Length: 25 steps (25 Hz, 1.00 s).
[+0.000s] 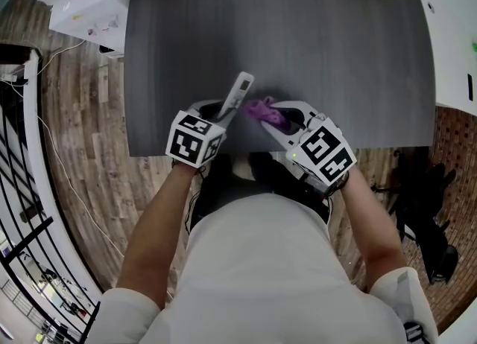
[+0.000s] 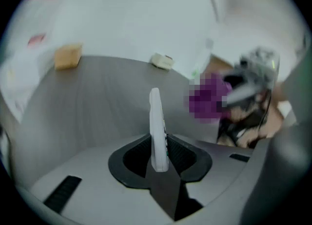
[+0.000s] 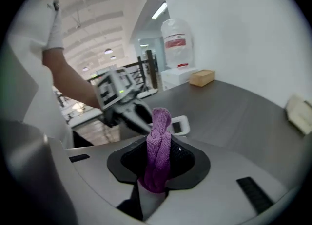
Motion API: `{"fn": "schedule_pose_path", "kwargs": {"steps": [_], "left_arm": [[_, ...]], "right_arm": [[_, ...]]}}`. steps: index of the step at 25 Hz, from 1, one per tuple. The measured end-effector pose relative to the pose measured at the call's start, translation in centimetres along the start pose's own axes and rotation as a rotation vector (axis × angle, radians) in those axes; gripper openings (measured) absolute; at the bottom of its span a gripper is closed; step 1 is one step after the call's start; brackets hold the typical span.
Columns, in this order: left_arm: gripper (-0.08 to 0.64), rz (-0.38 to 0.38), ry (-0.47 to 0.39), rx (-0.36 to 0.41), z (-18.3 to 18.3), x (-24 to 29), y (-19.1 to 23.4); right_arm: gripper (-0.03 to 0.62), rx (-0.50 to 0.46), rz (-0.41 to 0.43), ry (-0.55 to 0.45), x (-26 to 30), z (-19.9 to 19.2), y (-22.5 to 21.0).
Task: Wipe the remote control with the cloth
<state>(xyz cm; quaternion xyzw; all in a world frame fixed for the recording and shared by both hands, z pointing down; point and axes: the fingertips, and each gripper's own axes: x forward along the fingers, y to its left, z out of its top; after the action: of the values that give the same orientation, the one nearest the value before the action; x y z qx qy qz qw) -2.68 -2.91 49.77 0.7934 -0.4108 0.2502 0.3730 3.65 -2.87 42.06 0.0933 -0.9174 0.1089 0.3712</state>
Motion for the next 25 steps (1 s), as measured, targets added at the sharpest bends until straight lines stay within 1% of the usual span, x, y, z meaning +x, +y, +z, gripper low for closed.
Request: {"fn": "schedule_pose_path", "kwargs": {"steps": [1, 2, 3, 4, 5, 7, 9, 10, 13, 14, 15, 18, 20, 23, 25], "left_arm": [[0.101, 0.090, 0.044, 0.165, -0.3, 0.3, 0.1], [0.101, 0.152, 0.074, 0.289, -0.6, 0.5, 0.1], [0.101, 0.192, 0.089, 0.372, -0.8, 0.8, 0.0], [0.101, 0.218, 0.093, 0.425, -0.9, 1.0, -0.2], [0.101, 0.238, 0.093, 0.464, -0.9, 1.2, -0.4], [0.101, 0.266, 0.092, 0.521, -0.9, 1.5, -0.9], [0.101, 0.276, 0.078, 0.556, -0.9, 1.7, -1.4], [0.101, 0.280, 0.066, 0.564, -1.0, 1.7, -1.4], [0.104, 0.307, 0.054, 0.566, -1.8, 1.4, -0.5], [0.117, 0.309, 0.056, 0.560, -2.3, 1.3, -0.2], [0.137, 0.304, 0.054, 0.553, -2.8, 1.4, 0.1], [0.141, 0.260, 0.026, 0.521, -3.2, 1.7, 0.2], [0.110, 0.256, 0.013, 0.519, -2.7, 1.6, 0.3], [0.109, 0.290, -0.049, 0.593, -0.7, 0.4, -0.5], [0.107, 0.291, -0.080, 0.657, 0.5, 0.0, -1.6]], "right_arm": [[0.100, -0.020, -0.105, 0.010, 0.1, 0.3, -2.1], [0.100, -0.052, -0.202, 0.024, 0.5, 0.7, -3.8], [0.100, -0.092, -0.273, 0.037, 1.0, 1.1, -5.1], [0.100, -0.133, -0.313, 0.047, 1.8, 1.5, -5.7], [0.100, -0.170, -0.325, 0.057, 2.7, 1.8, -5.8], [0.100, -0.232, -0.313, 0.094, 4.5, 1.6, -5.4], [0.100, -0.264, -0.315, 0.129, 5.5, 0.8, -5.1], [0.100, -0.262, -0.321, 0.134, 5.6, 0.5, -5.1], [0.100, -0.240, -0.321, 0.135, 5.7, 0.5, -5.2], [0.100, -0.240, -0.317, 0.136, 5.7, 0.5, -5.2], [0.100, -0.243, -0.314, 0.138, 5.8, 0.5, -5.2], [0.100, -0.235, -0.308, 0.136, 5.7, 0.4, -5.1], [0.100, -0.228, -0.307, 0.141, 5.6, 0.3, -5.2], [0.100, -0.227, -0.316, 0.173, 5.3, -0.2, -5.9], [0.100, -0.196, -0.322, 0.192, 5.0, -0.7, -6.8]]}}
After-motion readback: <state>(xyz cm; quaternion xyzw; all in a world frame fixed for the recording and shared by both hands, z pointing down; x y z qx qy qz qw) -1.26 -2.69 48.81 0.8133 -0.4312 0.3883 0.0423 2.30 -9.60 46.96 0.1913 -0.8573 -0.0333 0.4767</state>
